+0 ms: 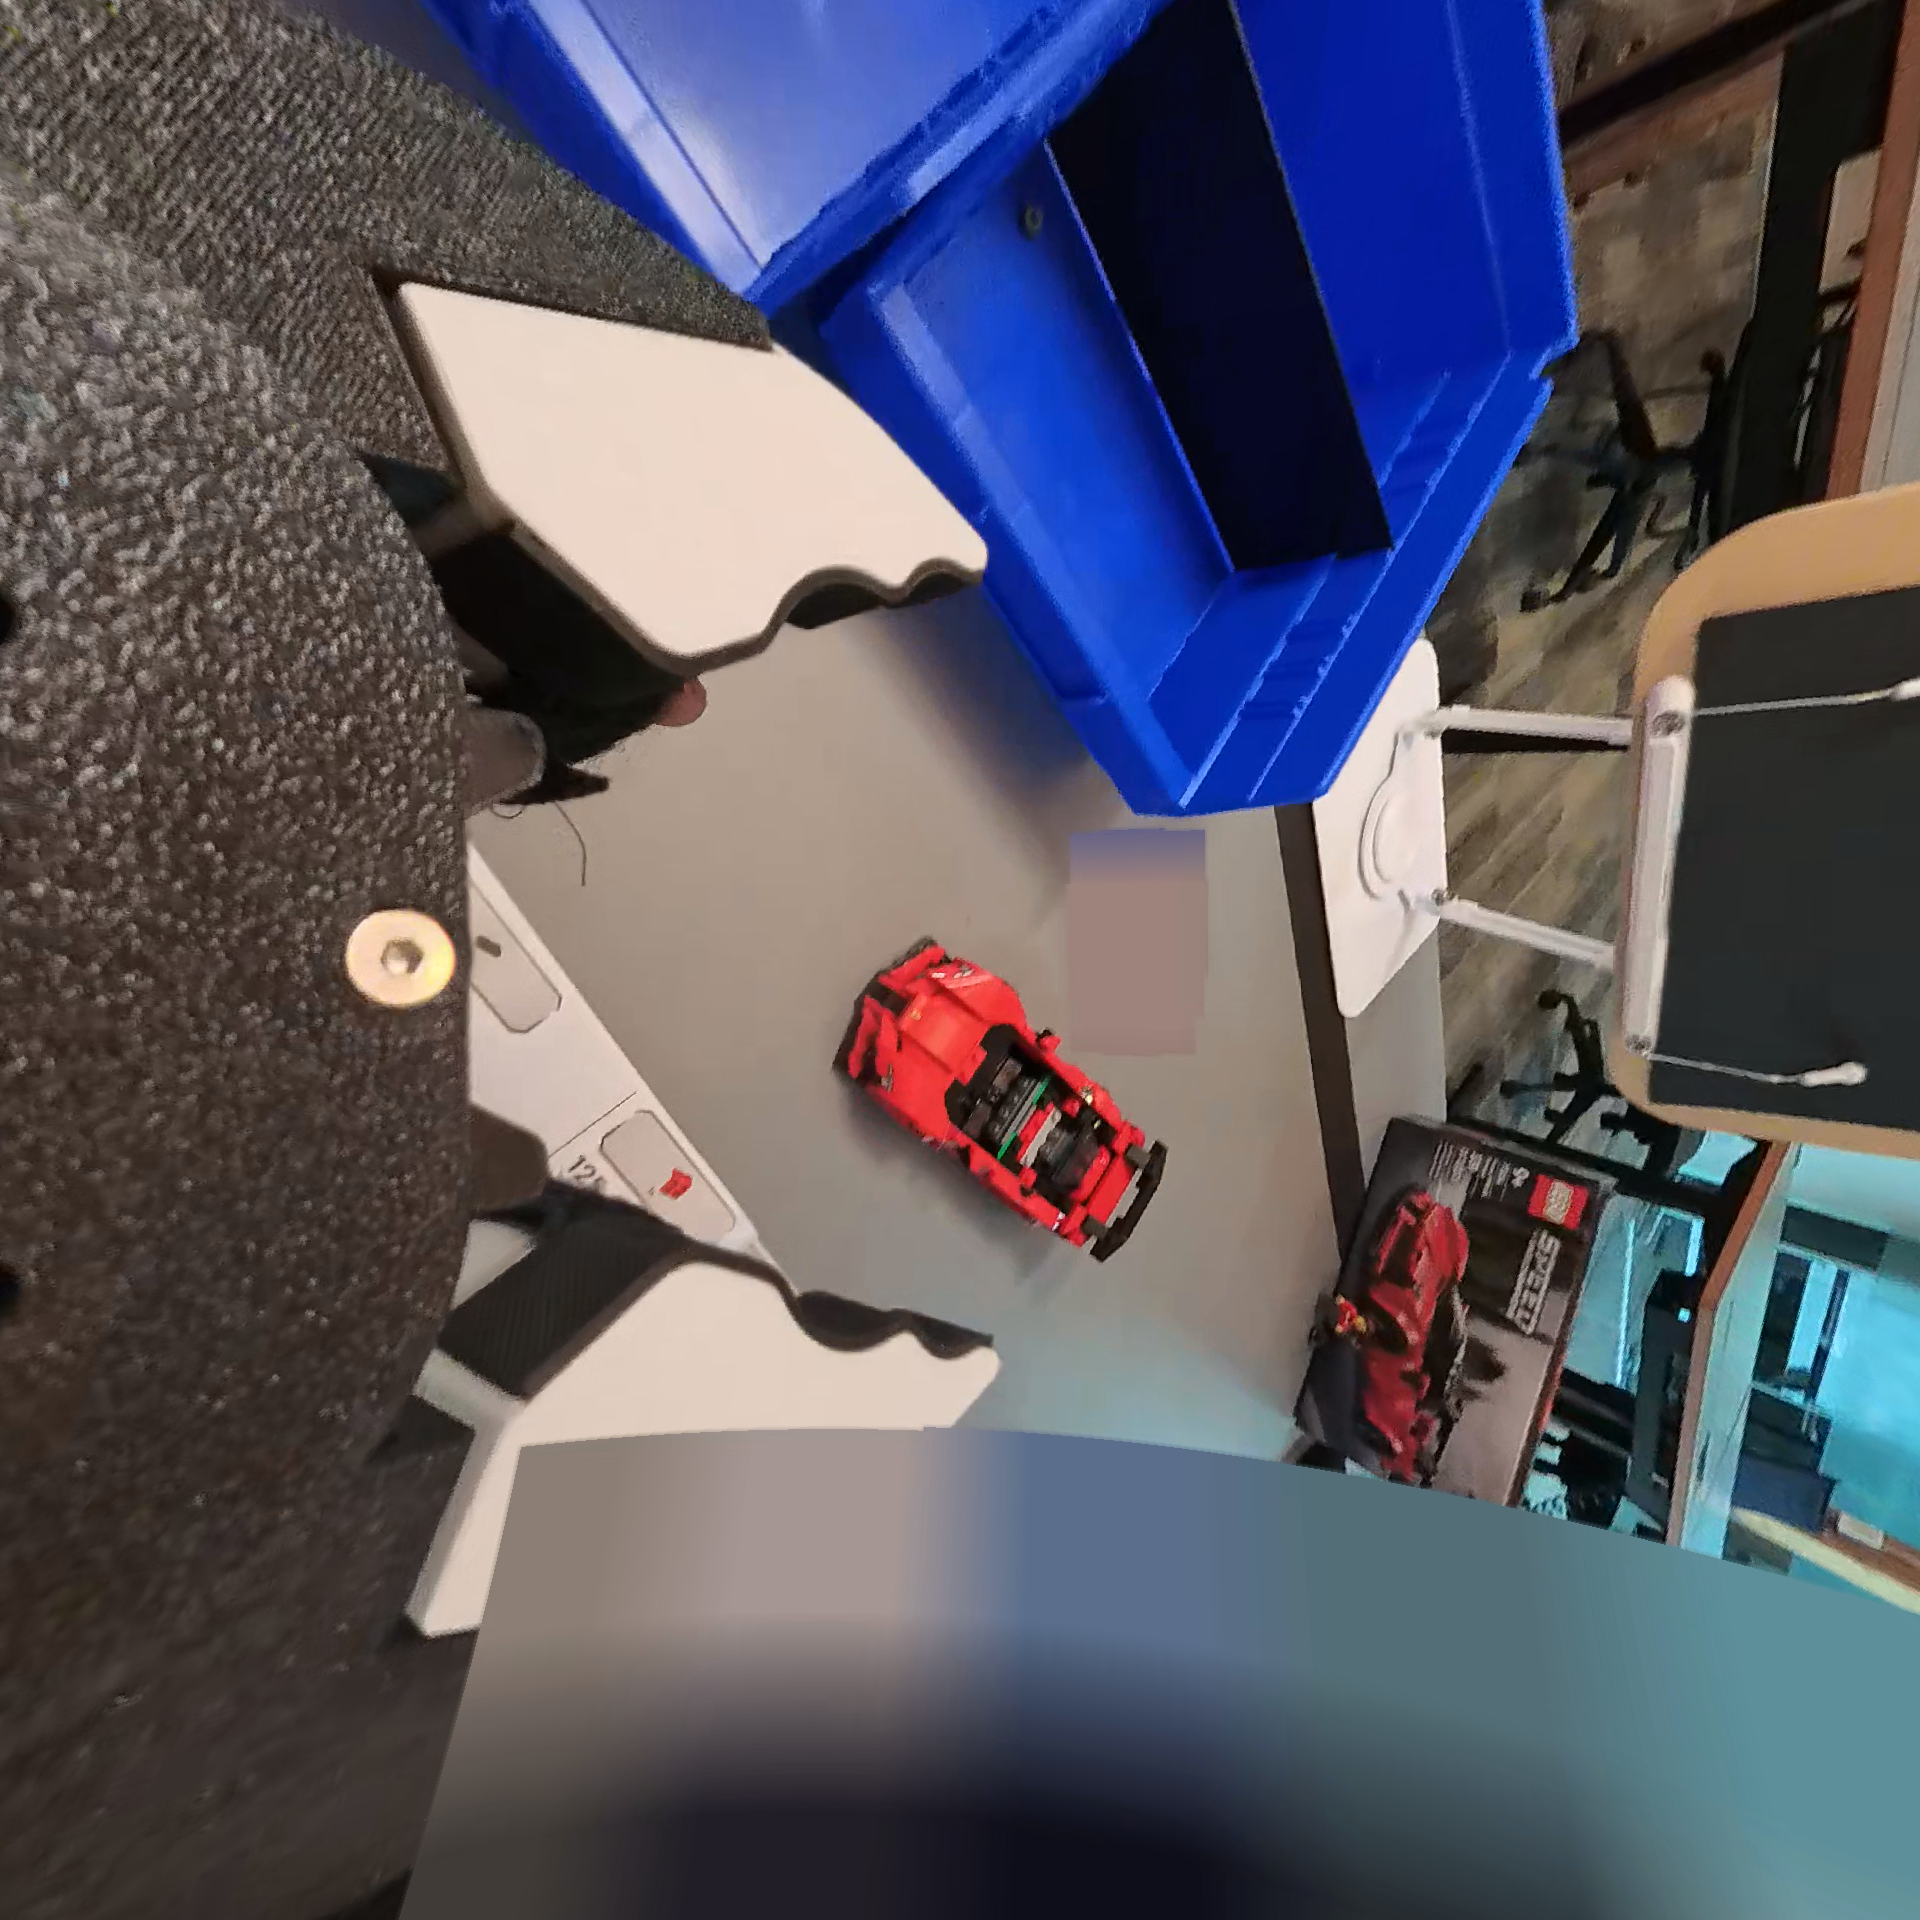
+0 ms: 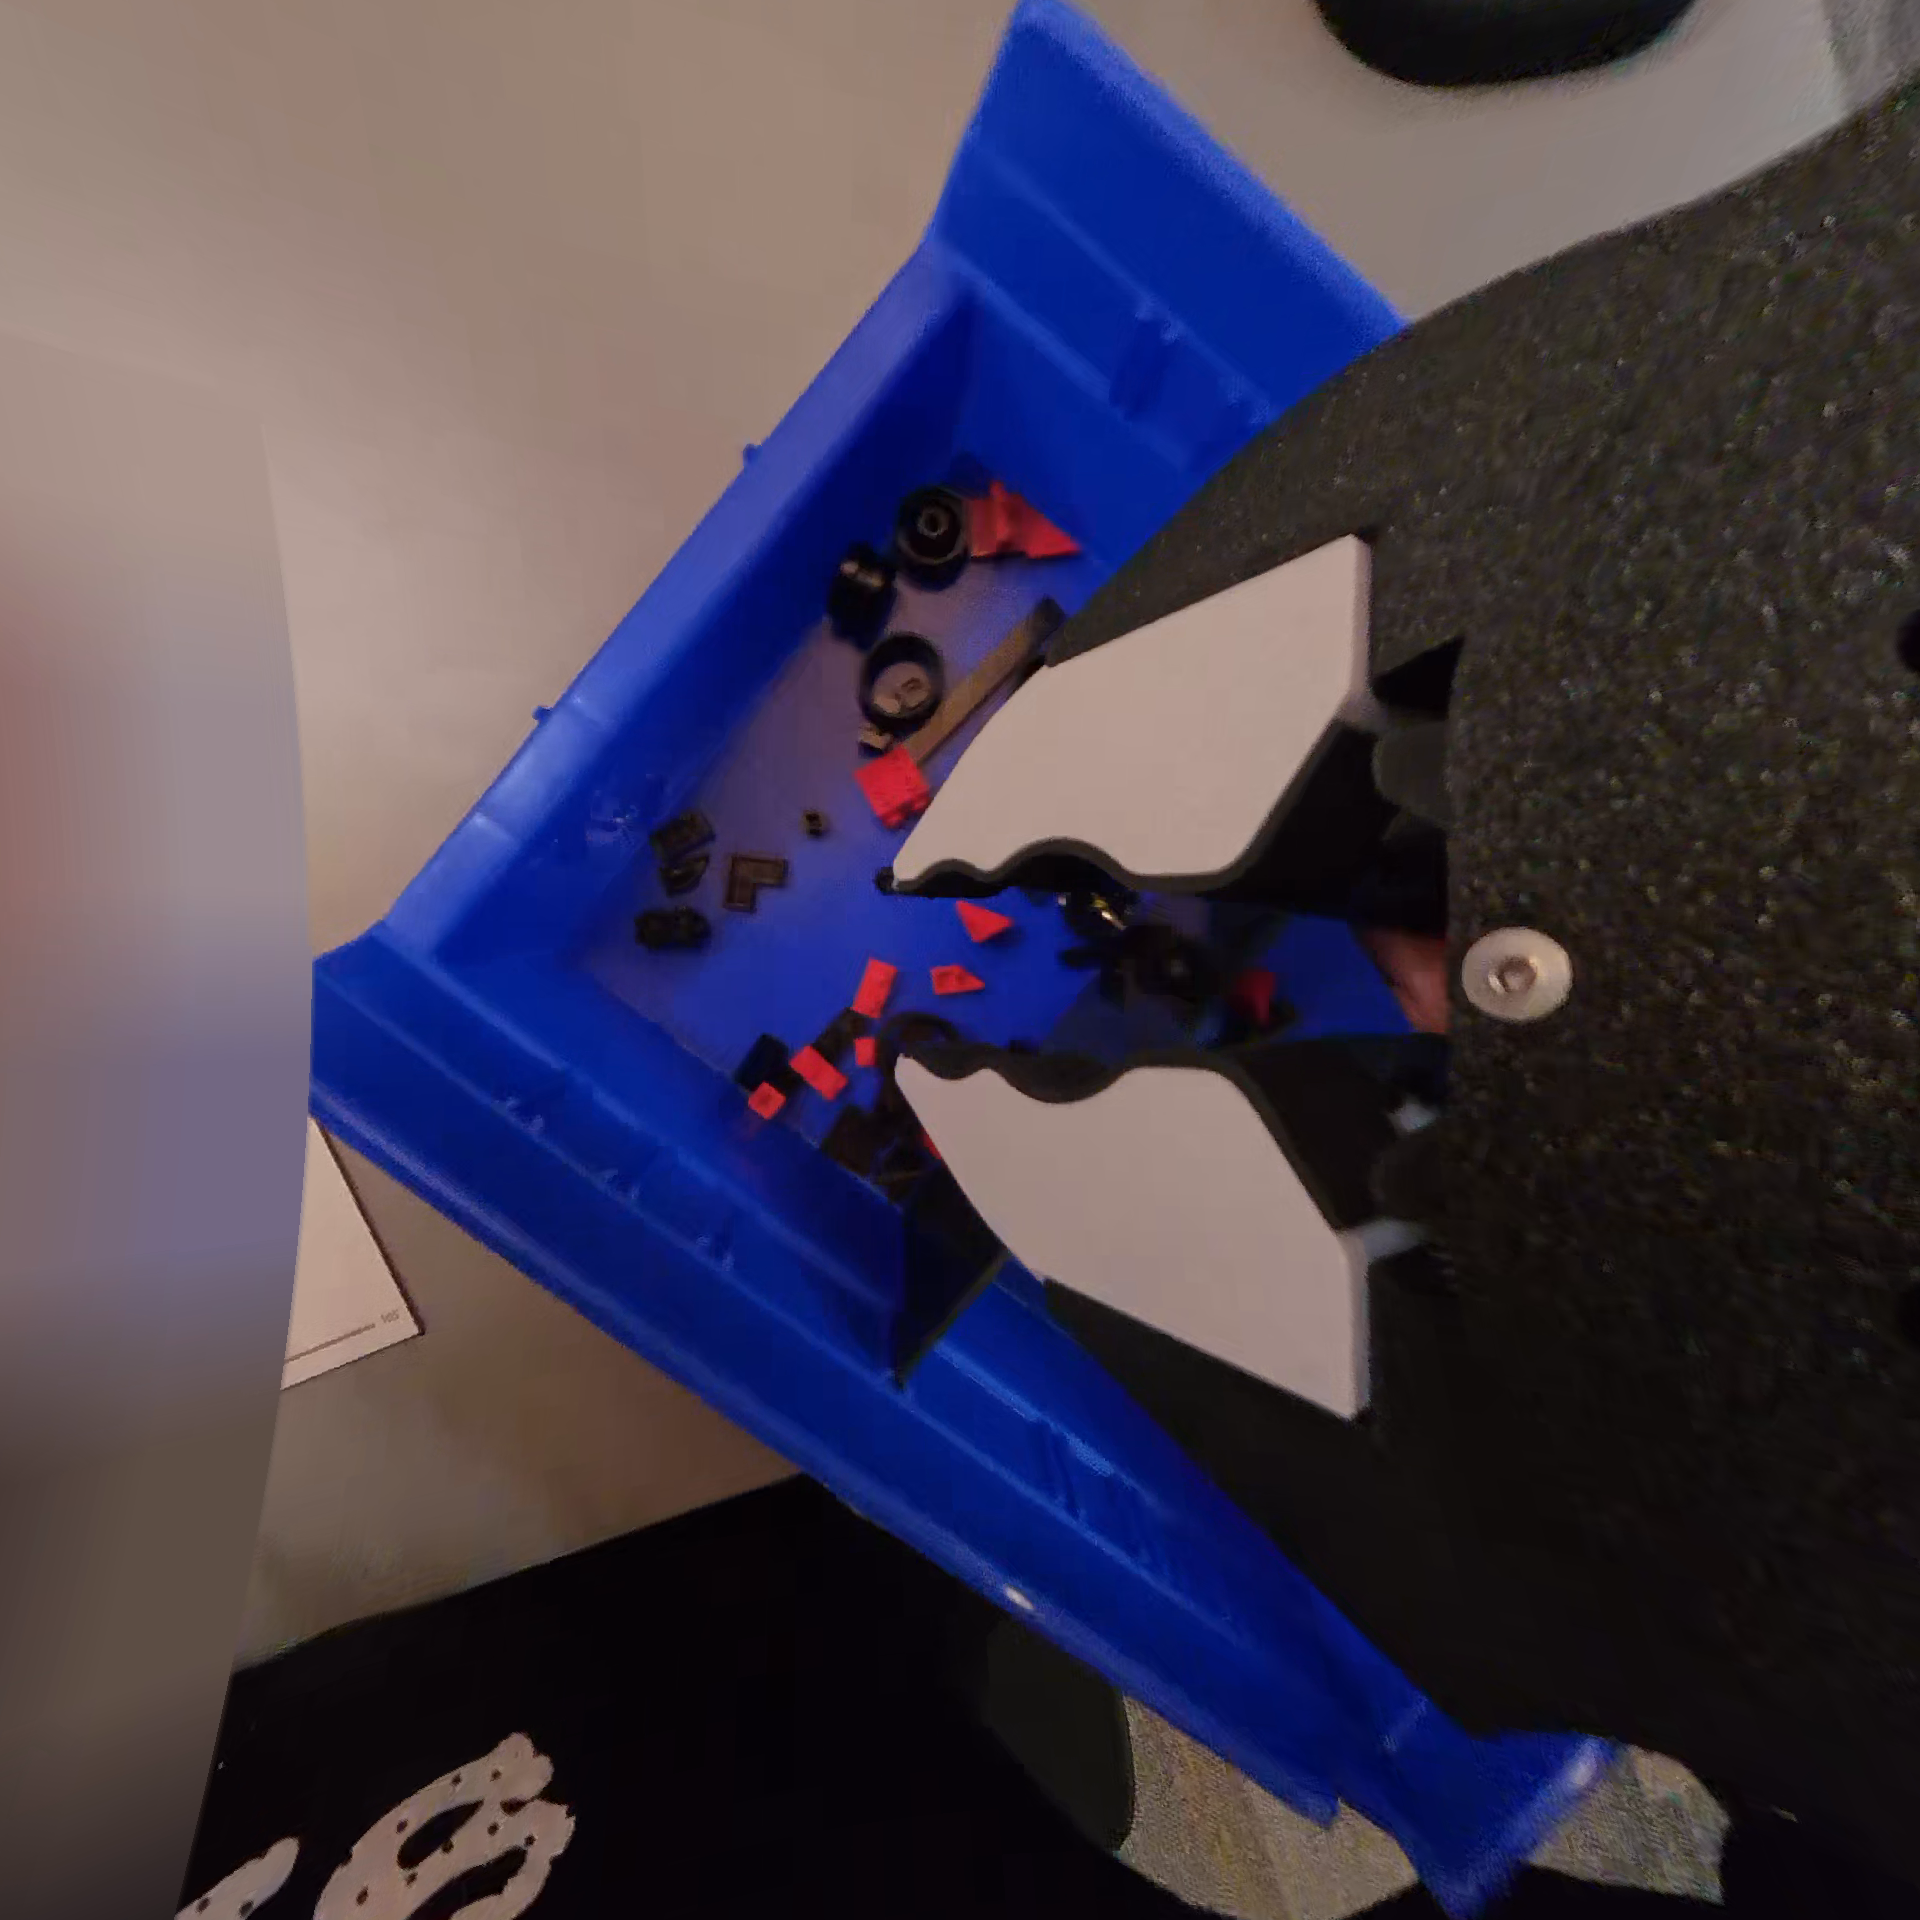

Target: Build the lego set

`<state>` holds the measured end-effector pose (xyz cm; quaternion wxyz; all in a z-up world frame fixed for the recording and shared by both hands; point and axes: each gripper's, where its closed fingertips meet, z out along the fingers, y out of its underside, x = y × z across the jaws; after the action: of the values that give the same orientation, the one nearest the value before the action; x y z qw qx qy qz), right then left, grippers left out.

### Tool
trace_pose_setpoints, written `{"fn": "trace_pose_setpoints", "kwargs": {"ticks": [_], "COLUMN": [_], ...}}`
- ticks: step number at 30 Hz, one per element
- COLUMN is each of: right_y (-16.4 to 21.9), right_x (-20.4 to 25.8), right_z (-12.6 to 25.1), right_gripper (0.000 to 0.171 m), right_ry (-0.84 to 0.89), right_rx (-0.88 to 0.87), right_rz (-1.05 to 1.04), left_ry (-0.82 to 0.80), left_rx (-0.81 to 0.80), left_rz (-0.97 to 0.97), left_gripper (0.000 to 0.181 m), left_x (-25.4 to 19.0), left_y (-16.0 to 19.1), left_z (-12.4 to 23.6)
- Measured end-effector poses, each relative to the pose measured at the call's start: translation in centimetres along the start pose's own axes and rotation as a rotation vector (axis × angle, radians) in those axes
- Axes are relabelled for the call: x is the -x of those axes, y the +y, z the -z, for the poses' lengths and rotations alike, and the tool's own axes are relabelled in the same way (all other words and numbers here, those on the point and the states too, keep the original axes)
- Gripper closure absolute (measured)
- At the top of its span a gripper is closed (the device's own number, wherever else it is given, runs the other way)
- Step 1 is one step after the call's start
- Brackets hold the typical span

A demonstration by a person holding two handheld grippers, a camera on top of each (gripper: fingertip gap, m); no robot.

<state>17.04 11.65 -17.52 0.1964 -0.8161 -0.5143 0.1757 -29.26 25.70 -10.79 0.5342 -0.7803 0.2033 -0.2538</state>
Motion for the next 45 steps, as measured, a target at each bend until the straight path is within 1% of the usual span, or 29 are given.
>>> {"fn": "trace_pose_setpoints", "kwargs": {"ticks": [3,4,7,10,13,17,19,21,24,26,28,30,33,34,36,38,40,42,44,45], "right_y": [-0.4,-0.7,-1.9,-1.7,-1.1,-0.9,-0.8,-0.9,-0.8,-0.8,-1.6,-3.4,-5.6,-6.8,-10.7,-14.3,-17.0,-19.7,-21.7,-22.3], "right_x": [-0.5,-1.1,-2.9,-3.0,-4.3,-3.7,-3.9,-3.9,-3.6,-3.3,-2.6,-1.9,-1.0,-0.4,1.6,3.9,6.2,8.6,11.2,12.5], "right_z": [-2.5,-3.3,-5.6,-7.8,-8.7,-10.0,-10.3,-10.4,-10.3,-9.5,-8.0,-6.0,-3.6,-2.8,-0.5,1.1,1.3,0.9,-0.3,-1.1], "right_gripper": [0.143,0.144,0.155,0.155,0.155,0.151,0.153,0.161,0.161,0.162,0.163,0.163,0.163,0.163,0.163,0.163,0.163,0.163,0.163,0.163], "right_ry": [-0.04,-0.019,0.07,0.085,0.153,0.073,0.077,0.066,0.048,0.029,-0.01,-0.07,-0.174,-0.22,-0.412,-0.572,-0.673,-0.792,-0.887,-0.92], "right_rx": [0.036,0.033,-0.007,0.038,0.096,0.113,0.118,0.11,0.121,0.116,0.067,-0.036,-0.184,-0.258,-0.461,-0.6,-0.65,-0.674,-0.648,-0.605], "right_rz": [0.028,0.026,-0.025,-0.002,0.039,0.029,0.042,0.052,0.065,0.041,-0.03,-0.166,-0.337,-0.376,-0.483,-0.514,-0.488,-0.482,-0.453,-0.434], "left_ry": [-0.018,-0.014,-0.014,-0.008,0.0,0.006,0.006,0.008,0.009,0.021,0.051,0.112,0.212,0.259,0.407,0.537,0.658,0.776,0.844,0.856], "left_rx": [-0.026,-0.028,-0.016,0.009,0.02,0.029,0.033,0.04,0.043,0.036,0.01,-0.017,-0.005,-0.021,-0.095,-0.155,-0.279,-0.434,-0.529,-0.55], "left_rz": [0.007,0.011,0.007,0.001,0.003,0.024,0.032,0.033,0.015,-0.004,-0.026,-0.069,-0.147,-0.164,-0.213,-0.329,-0.493,-0.641,-0.739,-0.772], "left_gripper": [0.059,0.061,0.062,0.063,0.066,0.067,0.068,0.069,0.07,0.072,0.08,0.09,0.092,0.096,0.112,0.119,0.127,0.134,0.142,0.145], "left_x": [0.4,0.4,0.3,0.1,0.1,0.3,0.5,0.6,0.6,0.2,-0.5,-2.1,-4.9,-6.2,-10.0,-13.9,-17.8,-21.8,-24.5,-25.1], "left_y": [-0.6,-0.7,-0.5,0.0,0.5,1.5,1.9,2.3,2.6,2.6,2.5,2.3,3.0,3.0,2.7,2.9,2.8,2.5,2.2,2.0], "left_z": [-0.3,-0.5,-1.1,-1.5,-1.6,-1.2,-0.8,-0.5,-0.2,-0.1,-0.3,-1.0,-2.1,-2.4,-2.8,-2.9,-2.4,-1.1,0.1,0.4]}}
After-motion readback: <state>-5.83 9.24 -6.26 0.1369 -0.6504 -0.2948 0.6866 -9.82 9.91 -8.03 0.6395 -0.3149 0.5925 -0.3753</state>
